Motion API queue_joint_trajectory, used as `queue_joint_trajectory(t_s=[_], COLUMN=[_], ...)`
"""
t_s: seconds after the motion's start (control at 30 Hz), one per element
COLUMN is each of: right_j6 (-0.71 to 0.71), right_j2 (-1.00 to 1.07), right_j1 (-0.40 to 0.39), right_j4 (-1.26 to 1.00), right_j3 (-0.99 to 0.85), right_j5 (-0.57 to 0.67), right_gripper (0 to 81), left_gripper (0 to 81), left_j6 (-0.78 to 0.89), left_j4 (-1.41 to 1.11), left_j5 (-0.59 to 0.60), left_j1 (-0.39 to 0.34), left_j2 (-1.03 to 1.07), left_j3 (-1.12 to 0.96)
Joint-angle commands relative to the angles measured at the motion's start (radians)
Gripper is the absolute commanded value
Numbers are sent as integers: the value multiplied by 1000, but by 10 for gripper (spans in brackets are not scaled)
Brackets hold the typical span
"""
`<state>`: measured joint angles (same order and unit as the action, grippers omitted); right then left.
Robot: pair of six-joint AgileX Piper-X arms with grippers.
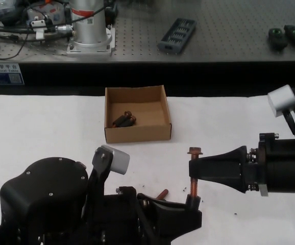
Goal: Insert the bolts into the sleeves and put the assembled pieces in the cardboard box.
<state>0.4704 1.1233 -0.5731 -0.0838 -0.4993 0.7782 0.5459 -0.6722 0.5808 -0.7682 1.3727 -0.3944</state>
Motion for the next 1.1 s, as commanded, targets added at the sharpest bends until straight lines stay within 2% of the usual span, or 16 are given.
queue_joint_trajectory(t_s=[0.0, 0.33, 0.5, 0.53, 0.67, 0.7, 0.73, 0.83, 0.9, 1.07], right_j6=[-12, -25, -64, -64, -29, -20, -13, -7, -7, -20], right_j2=[-13, -13, -13, -13, -13, -15, -17, -38, -62, -131], right_j1=[-1, -1, -1, -1, -1, -1, -1, -1, 4, 68], right_j4=[16, 18, 12, 12, 18, 18, 18, 20, 41, 201], right_j3=[-3, -3, -3, -3, -3, -5, -8, -24, -33, -26], right_j5=[35, 36, 108, 115, 90, 86, 91, 118, 108, -35], right_gripper=[43, 43, 22, 70, 449, 512, 515, 420, 385, 383], left_gripper=[97, 97, 97, 97, 97, 97, 97, 97, 97, 97], left_j6=[104, 205, 205, 205, 169, 151, 138, 127, 127, 127], left_j4=[-48, -112, -109, -109, -114, -120, -135, -201, -244, -310], left_j5=[-128, -185, -185, -185, -205, -216, -241, -323, -382, -499], left_j1=[4, 6, 6, 6, 6, 6, 6, 6, 6, 6], left_j2=[-5, -5, -5, -5, -5, -5, -5, -5, -5, -5], left_j3=[-9, -11, -11, -11, -11, -11, -11, -11, -11, -13])
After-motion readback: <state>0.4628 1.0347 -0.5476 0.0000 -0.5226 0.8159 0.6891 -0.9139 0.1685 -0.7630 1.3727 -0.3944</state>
